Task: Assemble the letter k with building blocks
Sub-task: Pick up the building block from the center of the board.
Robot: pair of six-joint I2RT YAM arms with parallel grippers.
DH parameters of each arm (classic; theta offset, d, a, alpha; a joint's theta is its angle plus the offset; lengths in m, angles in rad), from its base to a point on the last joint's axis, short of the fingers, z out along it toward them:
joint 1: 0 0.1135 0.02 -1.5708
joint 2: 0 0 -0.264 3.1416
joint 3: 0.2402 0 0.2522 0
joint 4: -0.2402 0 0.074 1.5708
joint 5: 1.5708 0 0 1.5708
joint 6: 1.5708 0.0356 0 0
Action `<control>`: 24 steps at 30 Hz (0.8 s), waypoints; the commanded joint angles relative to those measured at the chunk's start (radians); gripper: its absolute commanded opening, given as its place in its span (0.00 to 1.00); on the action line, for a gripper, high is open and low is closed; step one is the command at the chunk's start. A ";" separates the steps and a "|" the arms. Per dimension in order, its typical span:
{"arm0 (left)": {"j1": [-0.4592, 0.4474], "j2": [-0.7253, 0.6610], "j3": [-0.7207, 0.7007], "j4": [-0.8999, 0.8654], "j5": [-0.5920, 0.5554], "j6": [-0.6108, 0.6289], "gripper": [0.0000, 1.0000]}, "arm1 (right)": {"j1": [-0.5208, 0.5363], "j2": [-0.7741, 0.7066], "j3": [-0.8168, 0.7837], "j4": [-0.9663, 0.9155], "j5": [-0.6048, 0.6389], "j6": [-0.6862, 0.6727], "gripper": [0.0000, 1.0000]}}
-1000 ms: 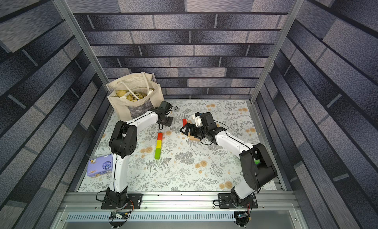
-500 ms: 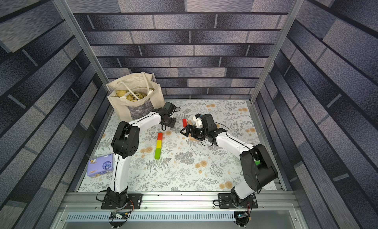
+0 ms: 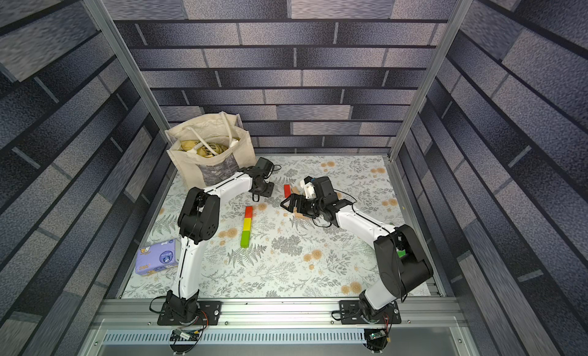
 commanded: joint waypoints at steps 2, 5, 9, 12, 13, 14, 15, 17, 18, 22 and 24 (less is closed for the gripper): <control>-0.006 0.008 0.028 -0.040 -0.028 -0.026 0.34 | -0.010 -0.030 -0.022 0.007 -0.007 -0.006 1.00; -0.012 -0.010 0.002 -0.023 -0.025 -0.023 0.33 | -0.009 -0.036 -0.023 0.006 -0.006 -0.006 1.00; -0.026 -0.058 -0.052 0.020 -0.010 -0.004 0.32 | -0.010 -0.040 -0.028 0.006 -0.005 -0.004 1.00; -0.031 -0.095 -0.096 0.052 -0.003 0.009 0.31 | -0.009 -0.047 -0.032 0.001 -0.002 -0.004 1.00; -0.032 -0.105 -0.109 0.060 -0.001 0.012 0.31 | -0.011 -0.054 -0.038 0.002 -0.001 -0.003 1.00; -0.032 -0.114 -0.119 0.066 0.000 0.012 0.31 | -0.010 -0.060 -0.043 0.003 0.002 0.000 1.00; -0.032 -0.123 -0.131 0.071 0.005 0.014 0.31 | -0.010 -0.067 -0.051 0.004 0.007 0.003 1.00; -0.034 -0.145 -0.157 0.081 0.020 0.010 0.30 | -0.009 -0.082 -0.065 0.004 0.014 0.006 1.00; -0.035 -0.159 -0.175 0.089 0.029 0.011 0.30 | -0.009 -0.091 -0.071 0.002 0.020 0.009 1.00; -0.050 -0.225 -0.265 0.138 0.047 0.014 0.30 | -0.008 -0.122 -0.101 0.004 0.033 0.020 1.00; -0.061 -0.261 -0.317 0.167 0.064 0.019 0.30 | -0.008 -0.139 -0.123 0.019 0.034 0.034 1.00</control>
